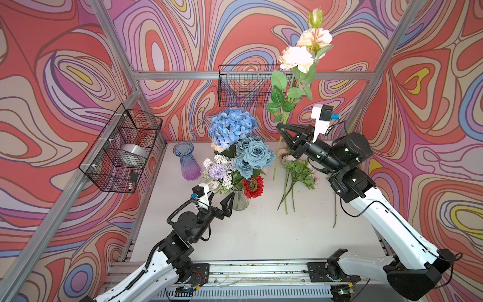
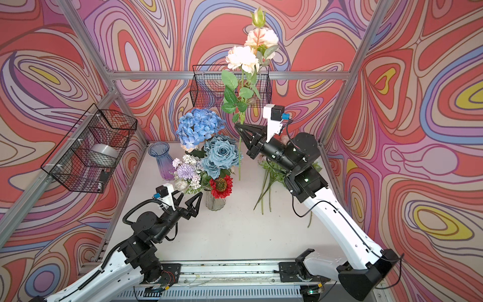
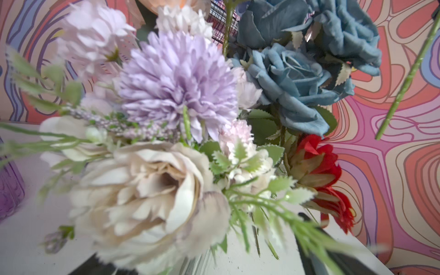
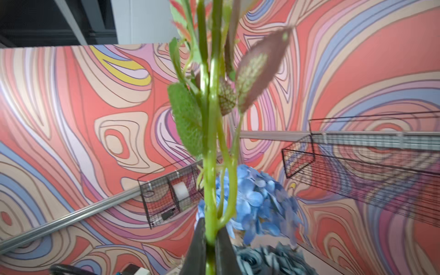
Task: Arrange flowers in a vase
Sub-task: Place the flower in the vase.
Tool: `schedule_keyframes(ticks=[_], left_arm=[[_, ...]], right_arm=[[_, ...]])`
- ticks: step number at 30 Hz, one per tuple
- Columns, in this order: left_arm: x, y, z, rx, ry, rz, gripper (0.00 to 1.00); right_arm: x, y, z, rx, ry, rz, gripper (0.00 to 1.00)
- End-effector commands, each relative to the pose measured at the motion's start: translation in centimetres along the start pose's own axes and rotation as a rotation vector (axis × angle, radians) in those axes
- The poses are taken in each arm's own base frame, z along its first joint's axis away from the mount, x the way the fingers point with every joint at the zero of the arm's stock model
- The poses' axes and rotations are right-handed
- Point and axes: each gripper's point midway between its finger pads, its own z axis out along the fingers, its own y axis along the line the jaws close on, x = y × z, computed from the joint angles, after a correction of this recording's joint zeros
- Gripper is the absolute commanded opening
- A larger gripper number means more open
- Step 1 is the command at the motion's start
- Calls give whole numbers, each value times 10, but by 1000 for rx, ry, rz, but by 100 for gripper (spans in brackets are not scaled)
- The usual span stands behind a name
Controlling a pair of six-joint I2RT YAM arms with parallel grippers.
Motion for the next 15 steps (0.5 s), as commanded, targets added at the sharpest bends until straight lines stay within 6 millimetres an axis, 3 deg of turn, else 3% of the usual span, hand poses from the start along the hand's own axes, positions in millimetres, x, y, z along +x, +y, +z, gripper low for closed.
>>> schedule_keyframes(ticks=[1, 6, 15], left_arm=[[9, 4, -2, 19, 51, -45, 93], [2, 9, 2, 35, 43, -73, 89], [-15, 3, 22, 68, -26, -42, 88]], right_arm=[[1, 32, 15, -151, -43, 45, 0], [24, 63, 43, -242, -26, 67, 0], [70, 89, 73, -322, -45, 27, 0]])
